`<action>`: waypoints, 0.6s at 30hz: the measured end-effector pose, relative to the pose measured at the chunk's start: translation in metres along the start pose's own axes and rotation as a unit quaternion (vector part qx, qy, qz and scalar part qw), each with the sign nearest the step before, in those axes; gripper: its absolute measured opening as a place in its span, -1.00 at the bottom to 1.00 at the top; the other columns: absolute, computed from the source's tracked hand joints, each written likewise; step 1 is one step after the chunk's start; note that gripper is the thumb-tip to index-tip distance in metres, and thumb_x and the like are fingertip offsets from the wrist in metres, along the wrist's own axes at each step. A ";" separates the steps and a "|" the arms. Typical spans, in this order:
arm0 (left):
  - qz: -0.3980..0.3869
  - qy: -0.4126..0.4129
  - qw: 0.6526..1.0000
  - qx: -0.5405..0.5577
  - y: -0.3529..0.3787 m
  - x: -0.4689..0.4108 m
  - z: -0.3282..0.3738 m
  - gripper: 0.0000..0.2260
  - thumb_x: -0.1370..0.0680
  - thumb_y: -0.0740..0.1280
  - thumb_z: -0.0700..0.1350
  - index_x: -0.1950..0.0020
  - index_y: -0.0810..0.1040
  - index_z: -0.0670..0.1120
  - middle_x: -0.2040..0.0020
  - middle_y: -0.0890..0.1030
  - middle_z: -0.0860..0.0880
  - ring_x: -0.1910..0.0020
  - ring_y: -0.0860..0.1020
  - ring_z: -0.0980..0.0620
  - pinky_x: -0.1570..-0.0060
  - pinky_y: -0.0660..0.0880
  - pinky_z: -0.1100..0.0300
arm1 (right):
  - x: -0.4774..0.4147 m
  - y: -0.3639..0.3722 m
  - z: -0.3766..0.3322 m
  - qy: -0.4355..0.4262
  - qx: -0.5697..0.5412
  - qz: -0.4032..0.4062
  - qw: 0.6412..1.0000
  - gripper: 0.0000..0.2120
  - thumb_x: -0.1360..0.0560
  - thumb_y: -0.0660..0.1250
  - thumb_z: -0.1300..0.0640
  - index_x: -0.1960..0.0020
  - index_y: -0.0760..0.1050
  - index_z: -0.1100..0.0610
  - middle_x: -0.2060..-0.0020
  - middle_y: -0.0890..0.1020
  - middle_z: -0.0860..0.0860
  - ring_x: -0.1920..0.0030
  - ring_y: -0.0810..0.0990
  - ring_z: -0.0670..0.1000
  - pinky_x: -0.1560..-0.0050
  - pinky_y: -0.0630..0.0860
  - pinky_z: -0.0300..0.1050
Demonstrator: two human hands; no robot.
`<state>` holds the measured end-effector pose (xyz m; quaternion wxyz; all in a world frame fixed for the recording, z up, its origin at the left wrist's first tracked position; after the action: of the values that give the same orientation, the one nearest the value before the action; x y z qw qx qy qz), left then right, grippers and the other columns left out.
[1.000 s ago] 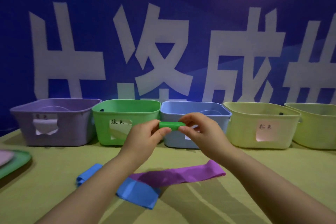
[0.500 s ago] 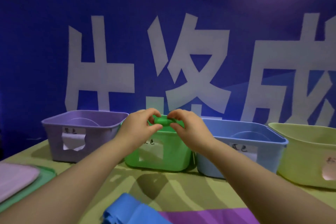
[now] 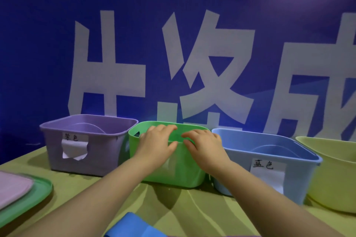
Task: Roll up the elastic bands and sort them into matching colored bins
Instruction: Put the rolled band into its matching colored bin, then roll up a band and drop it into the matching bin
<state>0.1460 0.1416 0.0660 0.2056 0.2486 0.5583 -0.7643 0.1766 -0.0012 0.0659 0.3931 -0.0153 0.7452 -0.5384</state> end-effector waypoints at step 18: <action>0.017 0.136 0.974 0.182 0.048 0.072 0.171 -0.85 -0.48 0.25 -0.04 0.10 0.57 -0.07 0.16 0.62 -0.02 0.11 0.50 -0.06 0.09 0.42 0.02 | 0.149 -0.090 0.090 0.053 -0.015 -0.021 0.998 -0.81 -0.54 0.19 0.05 -0.04 0.57 -0.01 0.06 0.65 -0.03 -0.01 0.54 0.06 -0.06 0.41 0.03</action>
<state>0.0915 -0.0382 0.0296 0.0921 0.3928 0.4279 -0.8088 0.0918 -0.1766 0.0439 0.3414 -0.0089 0.7725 -0.5354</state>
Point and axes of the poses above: each hand's wrist, its own x-axis away from the middle knuckle, its own y-axis out of the palm, z = x × y, the point moved 2 cm from there along -x, towards the middle knuckle
